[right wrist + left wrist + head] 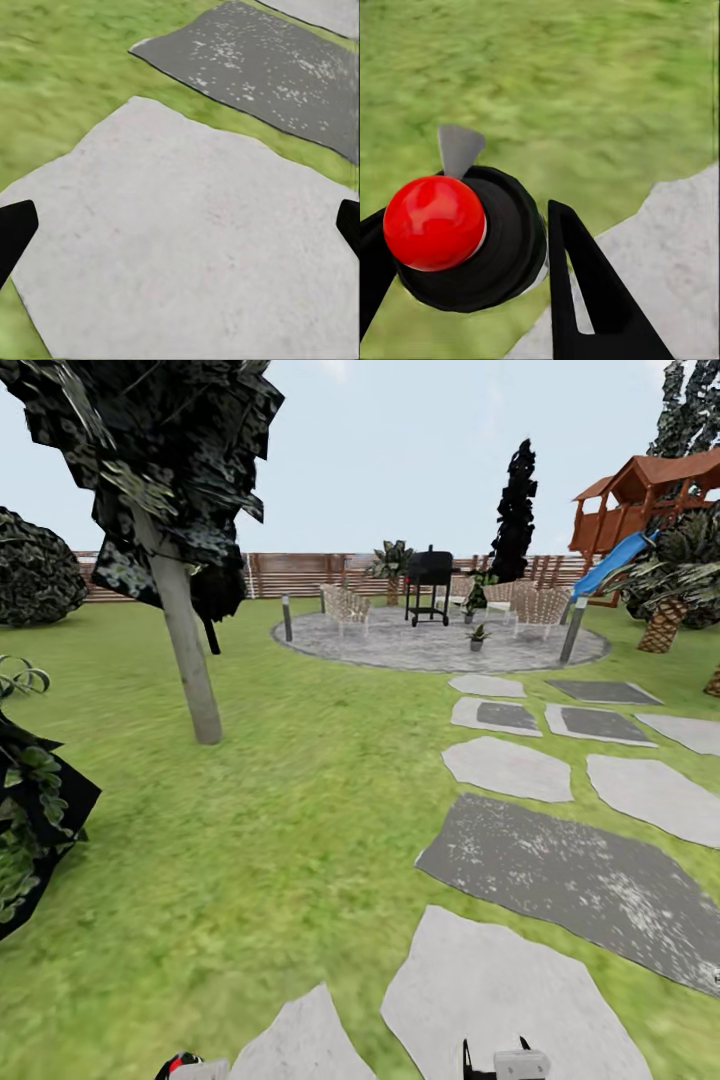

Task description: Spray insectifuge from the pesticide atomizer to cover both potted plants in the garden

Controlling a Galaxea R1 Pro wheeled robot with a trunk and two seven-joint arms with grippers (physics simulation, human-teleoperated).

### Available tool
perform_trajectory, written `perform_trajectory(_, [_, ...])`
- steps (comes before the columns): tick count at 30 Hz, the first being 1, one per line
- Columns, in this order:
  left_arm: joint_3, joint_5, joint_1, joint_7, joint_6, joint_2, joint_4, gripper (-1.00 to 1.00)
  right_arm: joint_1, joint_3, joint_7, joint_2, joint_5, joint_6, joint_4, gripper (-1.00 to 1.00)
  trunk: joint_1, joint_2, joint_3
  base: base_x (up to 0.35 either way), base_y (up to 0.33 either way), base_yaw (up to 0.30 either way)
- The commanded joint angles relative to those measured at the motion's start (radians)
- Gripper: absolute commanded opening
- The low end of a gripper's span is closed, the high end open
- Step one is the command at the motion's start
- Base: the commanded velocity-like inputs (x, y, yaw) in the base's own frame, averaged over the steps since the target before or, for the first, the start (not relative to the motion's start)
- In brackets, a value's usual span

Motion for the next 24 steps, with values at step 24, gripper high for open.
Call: perform_trajectory(24, [0.006, -0.010, 0.000, 0.008, -0.001, 0.000, 0.002, -1.00, -0.001, 0.003, -0.010, 0.007, 0.010, 0.002, -0.001, 1.00, 0.000, 0.000, 0.012, 0.266, -0.040, -0.217])
